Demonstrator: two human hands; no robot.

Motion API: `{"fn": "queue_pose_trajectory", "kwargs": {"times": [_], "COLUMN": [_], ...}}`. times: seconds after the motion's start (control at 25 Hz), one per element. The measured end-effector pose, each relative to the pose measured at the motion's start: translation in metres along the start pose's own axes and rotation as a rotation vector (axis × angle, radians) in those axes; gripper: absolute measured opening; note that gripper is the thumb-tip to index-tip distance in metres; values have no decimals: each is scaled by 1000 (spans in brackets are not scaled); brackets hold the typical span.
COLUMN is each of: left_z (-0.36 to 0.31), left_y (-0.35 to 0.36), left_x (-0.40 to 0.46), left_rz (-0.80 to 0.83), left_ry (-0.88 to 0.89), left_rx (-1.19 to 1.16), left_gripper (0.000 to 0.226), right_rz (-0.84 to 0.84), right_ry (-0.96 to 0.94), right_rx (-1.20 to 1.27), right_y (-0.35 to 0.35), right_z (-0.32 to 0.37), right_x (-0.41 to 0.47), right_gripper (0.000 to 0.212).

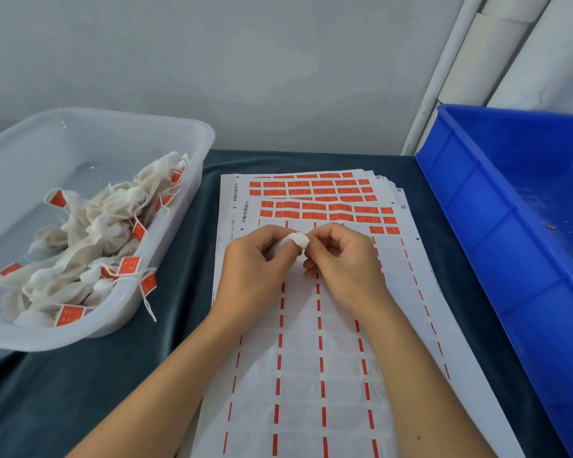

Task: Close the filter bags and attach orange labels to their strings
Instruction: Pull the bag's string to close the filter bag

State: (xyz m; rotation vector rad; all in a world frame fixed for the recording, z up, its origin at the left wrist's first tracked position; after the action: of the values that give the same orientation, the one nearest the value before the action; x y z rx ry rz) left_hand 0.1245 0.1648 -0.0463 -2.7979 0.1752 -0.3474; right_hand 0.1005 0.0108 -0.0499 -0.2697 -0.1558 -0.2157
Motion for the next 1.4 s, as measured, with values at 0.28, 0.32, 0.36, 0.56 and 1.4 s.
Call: {"fn": "queue_pose_trajectory", "kwargs": {"times": [0.28, 0.32, 0.36, 0.56, 1.4], "left_z": [6, 6, 6, 2, 5], "left_y": [-4, -4, -3, 3, -2], "left_x": [8, 8, 8, 7, 4], "left_rz": [14, 33, 57, 166, 243], "left_ry": [-90, -90, -89, -128, -359], "left_rx": [-31, -28, -23, -41, -313], "left_gripper": [14, 14, 14, 22, 27], "right_rz": [-13, -26, -40, -110, -148], "right_ry": [-229, -270, -302, -295, -560], "right_rx": [-200, -212, -238, -244, -513], "right_y": [2, 2, 1, -6, -2], "right_z": [10, 12, 14, 15, 26], "right_x": [-2, -3, -3, -4, -16], "right_gripper": [15, 21, 22, 7, 21]}}
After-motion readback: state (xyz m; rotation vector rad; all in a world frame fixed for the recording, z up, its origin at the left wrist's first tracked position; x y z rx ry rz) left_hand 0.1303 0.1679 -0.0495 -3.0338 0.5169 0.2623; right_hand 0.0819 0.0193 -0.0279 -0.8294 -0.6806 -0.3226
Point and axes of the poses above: each hand's wrist, its own x-axis towards the middle knuckle, its own y-axis out of the palm, z = x × y, the point moved 4 cm from there along x, towards the middle knuckle, and after that the axes turned 2 degrees about -y, right-handed, at the moved point
